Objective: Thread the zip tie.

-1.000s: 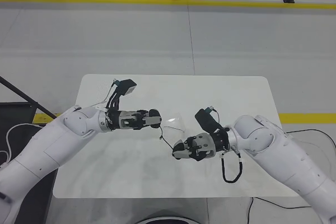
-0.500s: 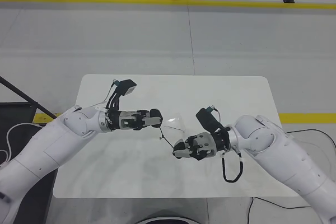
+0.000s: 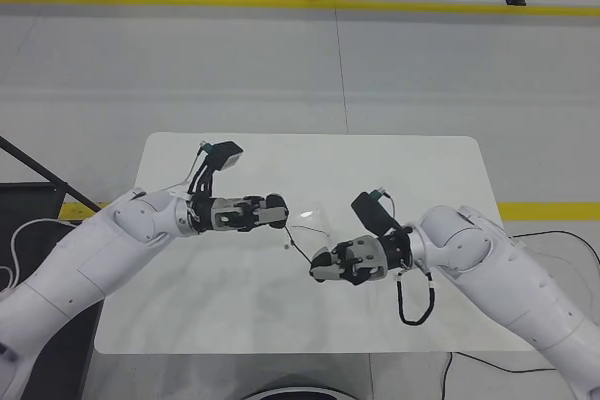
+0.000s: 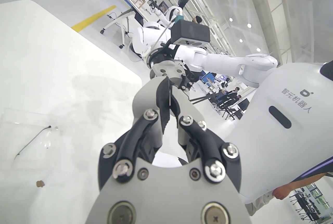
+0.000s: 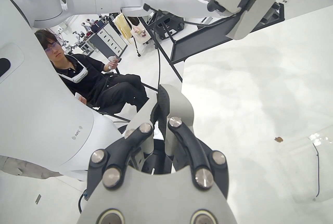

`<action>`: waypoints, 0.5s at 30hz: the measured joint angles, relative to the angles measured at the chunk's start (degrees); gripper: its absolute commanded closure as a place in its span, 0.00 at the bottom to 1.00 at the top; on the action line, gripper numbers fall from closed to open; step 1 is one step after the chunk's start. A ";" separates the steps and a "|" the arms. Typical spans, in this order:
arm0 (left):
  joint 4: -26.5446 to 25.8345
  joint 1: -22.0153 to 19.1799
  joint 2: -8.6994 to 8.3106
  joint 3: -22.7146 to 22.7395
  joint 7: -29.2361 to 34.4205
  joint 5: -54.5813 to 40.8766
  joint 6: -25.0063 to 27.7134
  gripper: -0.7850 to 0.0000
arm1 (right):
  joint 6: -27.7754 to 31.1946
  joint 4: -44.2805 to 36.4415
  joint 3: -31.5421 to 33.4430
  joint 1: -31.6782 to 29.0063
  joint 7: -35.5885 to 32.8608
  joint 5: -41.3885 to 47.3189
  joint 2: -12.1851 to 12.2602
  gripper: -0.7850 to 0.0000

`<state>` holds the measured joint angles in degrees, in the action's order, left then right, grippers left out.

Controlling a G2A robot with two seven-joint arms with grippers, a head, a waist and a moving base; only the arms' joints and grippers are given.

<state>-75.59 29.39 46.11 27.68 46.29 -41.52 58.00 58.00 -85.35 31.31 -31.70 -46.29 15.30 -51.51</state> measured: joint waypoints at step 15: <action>-1.17 0.09 -0.60 0.07 0.01 -0.86 0.00 0.67 | 0.00 0.43 0.48 -0.31 0.00 0.22 0.03 1.00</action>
<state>-76.76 29.48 45.51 27.75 46.29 -42.38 58.00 58.00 -84.91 31.79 -32.01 -46.29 15.53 -51.47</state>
